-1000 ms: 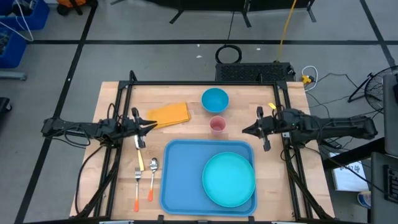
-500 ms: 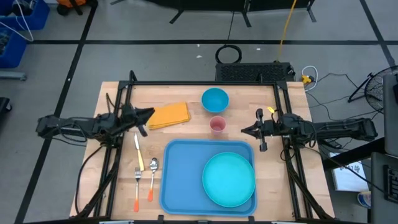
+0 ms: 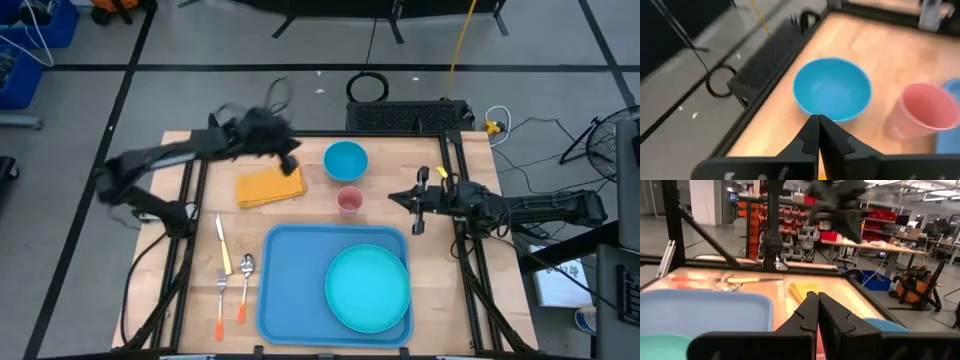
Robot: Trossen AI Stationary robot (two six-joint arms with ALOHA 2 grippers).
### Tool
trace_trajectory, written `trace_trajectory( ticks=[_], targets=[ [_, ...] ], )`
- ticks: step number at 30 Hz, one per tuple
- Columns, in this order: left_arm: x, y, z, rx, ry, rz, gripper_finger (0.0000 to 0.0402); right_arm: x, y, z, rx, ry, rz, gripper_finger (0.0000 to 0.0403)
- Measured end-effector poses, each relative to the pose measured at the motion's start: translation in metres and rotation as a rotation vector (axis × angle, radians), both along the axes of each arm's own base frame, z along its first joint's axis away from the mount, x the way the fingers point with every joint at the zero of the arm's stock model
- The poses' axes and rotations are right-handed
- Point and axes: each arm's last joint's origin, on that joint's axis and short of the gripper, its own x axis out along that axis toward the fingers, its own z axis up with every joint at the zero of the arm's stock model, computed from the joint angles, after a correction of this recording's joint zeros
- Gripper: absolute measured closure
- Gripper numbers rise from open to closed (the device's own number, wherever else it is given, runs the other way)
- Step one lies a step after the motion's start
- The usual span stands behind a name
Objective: Set up tray
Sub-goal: Put the blue bowl on top of the plate on the tray
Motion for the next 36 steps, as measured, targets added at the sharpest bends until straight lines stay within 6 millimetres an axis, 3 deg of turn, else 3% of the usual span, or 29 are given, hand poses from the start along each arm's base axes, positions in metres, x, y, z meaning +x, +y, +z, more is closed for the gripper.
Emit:
trace_trajectory(
  ticks=[3, 7, 12, 16, 24, 36],
  targets=[
    [0.034, 0.028, -0.001, -0.017, 0.103, -0.050, 0.0373, 0.000, 0.000, -0.002, 0.001, 0.020, 0.000, 0.0403],
    [0.073, 0.056, -0.004, -0.003, 0.222, -0.094, 0.0308, 0.000, 0.000, -0.002, 0.000, 0.019, 0.000, 0.0403],
    [0.116, 0.082, -0.013, 0.033, 0.281, -0.146, 0.0207, 0.000, 0.000, -0.002, -0.006, 0.025, 0.000, 0.0403],
    [0.140, 0.094, -0.021, 0.047, 0.302, -0.189, 0.0142, 0.000, 0.000, -0.003, -0.013, 0.032, 0.000, 0.0403],
    [0.161, 0.103, -0.049, -0.002, 0.300, -0.252, 0.0078, 0.000, 0.000, -0.007, -0.021, 0.076, 0.000, 0.0403],
    [0.160, 0.110, -0.084, -0.084, 0.432, -0.131, 0.0103, 0.000, 0.000, -0.008, -0.023, 0.084, 0.000, 0.0403]
  ],
)
